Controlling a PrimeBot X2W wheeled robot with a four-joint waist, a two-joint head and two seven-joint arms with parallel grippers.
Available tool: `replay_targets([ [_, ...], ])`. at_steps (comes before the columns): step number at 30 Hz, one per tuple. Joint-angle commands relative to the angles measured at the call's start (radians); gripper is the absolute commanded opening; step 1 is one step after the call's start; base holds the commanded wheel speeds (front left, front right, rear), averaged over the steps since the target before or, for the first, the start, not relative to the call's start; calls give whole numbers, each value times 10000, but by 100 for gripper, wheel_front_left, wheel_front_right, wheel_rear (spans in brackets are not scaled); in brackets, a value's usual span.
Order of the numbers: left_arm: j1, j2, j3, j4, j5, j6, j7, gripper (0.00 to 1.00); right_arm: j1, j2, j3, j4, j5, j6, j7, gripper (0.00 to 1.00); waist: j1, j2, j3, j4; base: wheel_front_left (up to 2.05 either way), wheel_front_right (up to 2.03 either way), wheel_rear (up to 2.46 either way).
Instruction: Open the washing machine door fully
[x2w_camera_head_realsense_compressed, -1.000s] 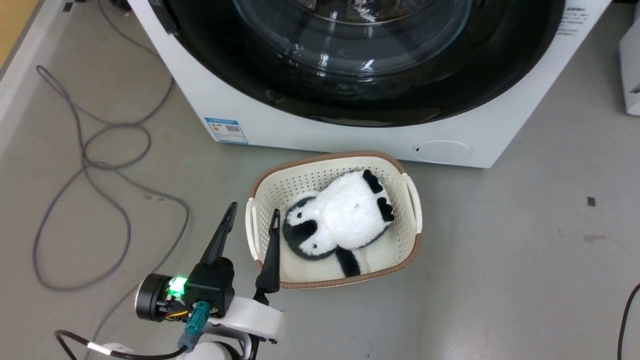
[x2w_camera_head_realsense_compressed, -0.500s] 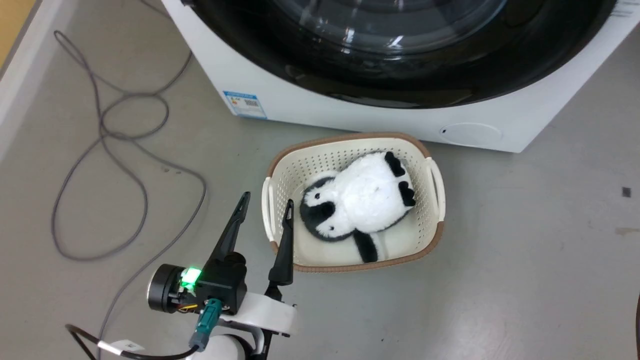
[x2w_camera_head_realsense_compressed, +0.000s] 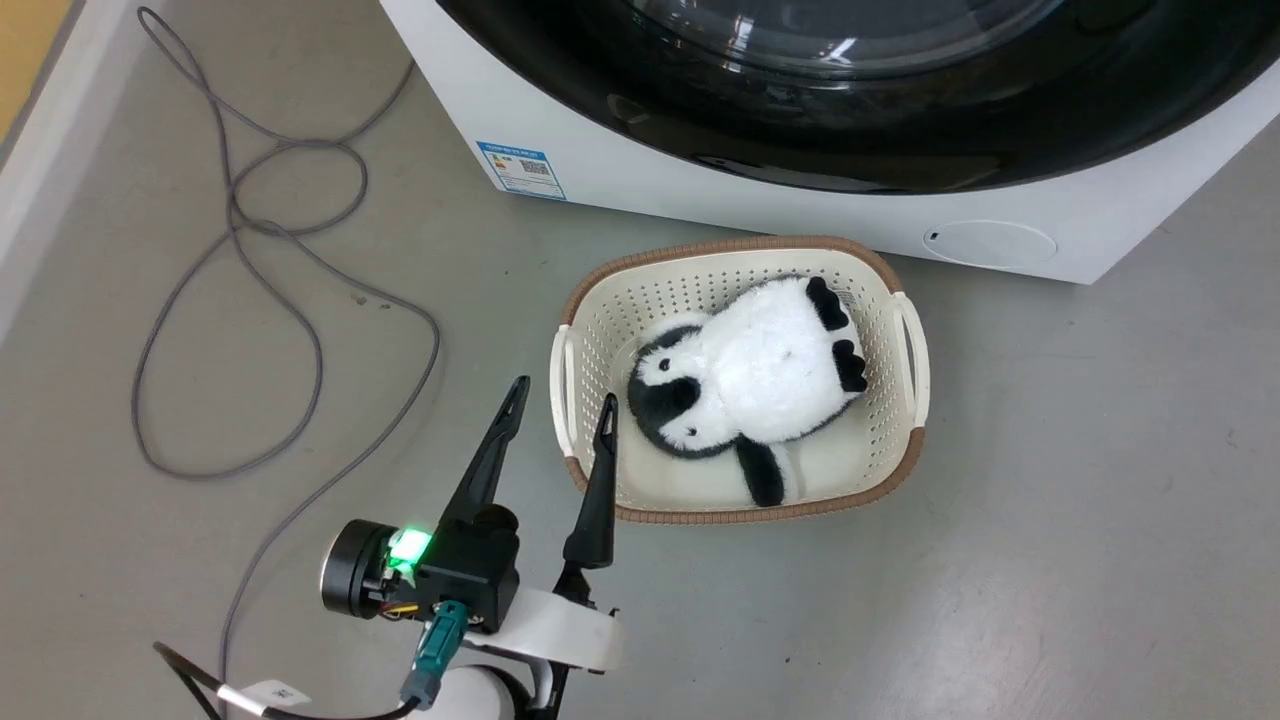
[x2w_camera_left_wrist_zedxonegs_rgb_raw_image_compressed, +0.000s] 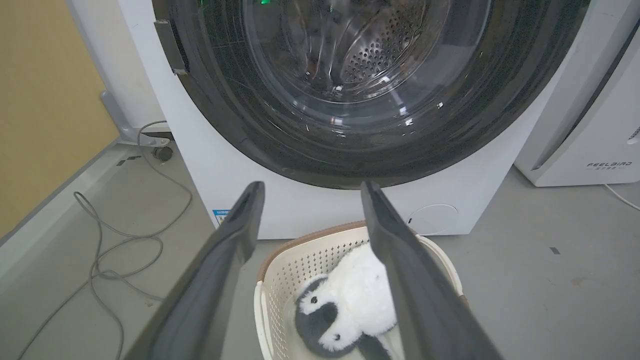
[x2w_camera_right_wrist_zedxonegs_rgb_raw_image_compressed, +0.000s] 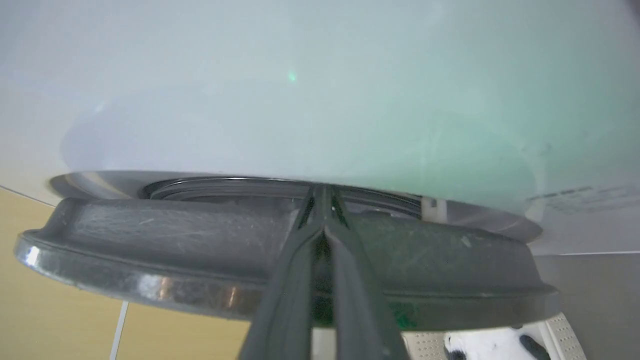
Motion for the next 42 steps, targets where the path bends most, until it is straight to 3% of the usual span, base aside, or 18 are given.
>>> replay_targets([
  [1,-142,14,-30,-8,-52,60,-55,100,-78,117,56,238,11,-4,316,0,0,0,3,13,0,0,0],
  [11,-53,14,-13,97,-73,83,-55,100,501,285,54,710,-115,-4,1333,0,0,0,-292,13,0,0,0],
  [19,149,14,163,151,-31,9,-55,100,1616,612,-60,304,-5,-4,1905,0,0,0,-924,-86,0,0,0],
  [30,595,14,552,226,16,-144,-55,100,3902,1387,-372,-1191,402,-4,2578,0,0,0,-2149,-225,0,0,0],
  [42,1242,14,956,299,38,-312,-55,100,6431,2758,-789,-3409,1113,-4,3841,0,0,0,-3305,-269,0,0,0],
])
